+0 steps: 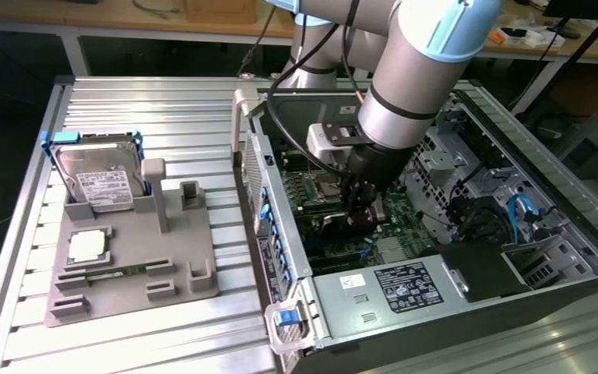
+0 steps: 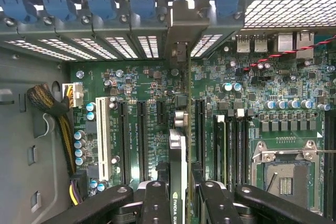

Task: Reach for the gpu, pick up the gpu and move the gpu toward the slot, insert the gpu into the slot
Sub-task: 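Insert the gpu into the slot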

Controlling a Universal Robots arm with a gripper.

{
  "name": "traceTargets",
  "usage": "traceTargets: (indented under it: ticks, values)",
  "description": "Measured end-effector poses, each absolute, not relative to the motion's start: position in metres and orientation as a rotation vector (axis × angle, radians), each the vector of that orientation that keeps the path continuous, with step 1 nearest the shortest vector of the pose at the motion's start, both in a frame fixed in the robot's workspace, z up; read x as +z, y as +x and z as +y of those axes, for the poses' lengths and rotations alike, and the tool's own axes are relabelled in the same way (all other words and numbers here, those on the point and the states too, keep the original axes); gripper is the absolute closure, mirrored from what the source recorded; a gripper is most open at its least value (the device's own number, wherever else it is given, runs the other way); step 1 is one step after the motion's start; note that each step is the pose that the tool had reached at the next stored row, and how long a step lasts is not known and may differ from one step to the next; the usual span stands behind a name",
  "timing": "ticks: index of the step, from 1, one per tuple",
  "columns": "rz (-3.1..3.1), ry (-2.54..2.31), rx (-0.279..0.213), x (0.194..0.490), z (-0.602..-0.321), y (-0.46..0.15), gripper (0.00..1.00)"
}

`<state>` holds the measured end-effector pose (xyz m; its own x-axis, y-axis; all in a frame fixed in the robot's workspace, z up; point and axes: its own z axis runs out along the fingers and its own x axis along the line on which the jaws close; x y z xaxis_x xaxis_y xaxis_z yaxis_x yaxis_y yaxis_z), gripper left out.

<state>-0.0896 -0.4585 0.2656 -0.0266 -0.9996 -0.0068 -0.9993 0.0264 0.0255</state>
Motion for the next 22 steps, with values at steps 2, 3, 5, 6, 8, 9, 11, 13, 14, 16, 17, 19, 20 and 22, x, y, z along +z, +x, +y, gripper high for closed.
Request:
traceTargets:
  ticks: [2,3,5,6,8,9,11,13,14,16,17,19,20,22]
  values:
    - [-2.241,2.183,-0.036,0.2656,-0.4581,-0.0896,0.73]
    - [-2.241,2.183,-0.036,0.2656,-0.4579,-0.0896,0.73]
    - [-2.241,2.183,-0.036,0.2656,-0.4576,-0.0896,0.73]
    - [-2.241,2.183,-0.036,0.2656,-0.4577,-0.0897,0.73]
    - [-2.241,2.183,-0.036,0.2656,-0.4577,-0.0897,0.73]
    - [-2.241,2.183,-0.036,0.2656,-0.4578,-0.0897,0.73]
    - [-2.242,2.183,-0.036,0.2655,-0.4583,-0.0899,0.73]
    - [-2.242,2.183,-0.036,0.2655,-0.4586,-0.0898,0.73]
    - [-2.241,2.183,-0.036,0.2655,-0.4587,-0.0898,0.73]
    - [-2.241,2.183,-0.036,0.2656,-0.4587,-0.0898,0.73]
    - [-2.241,2.183,-0.036,0.2655,-0.4588,-0.0898,0.73]
    - [-2.241,2.183,-0.036,0.2652,-0.4588,-0.0899,0.73]
    - [-2.241,2.183,-0.036,0.2648,-0.4588,-0.0899,0.73]
    - [-2.241,2.182,-0.036,0.2641,-0.4588,-0.0900,0.73]
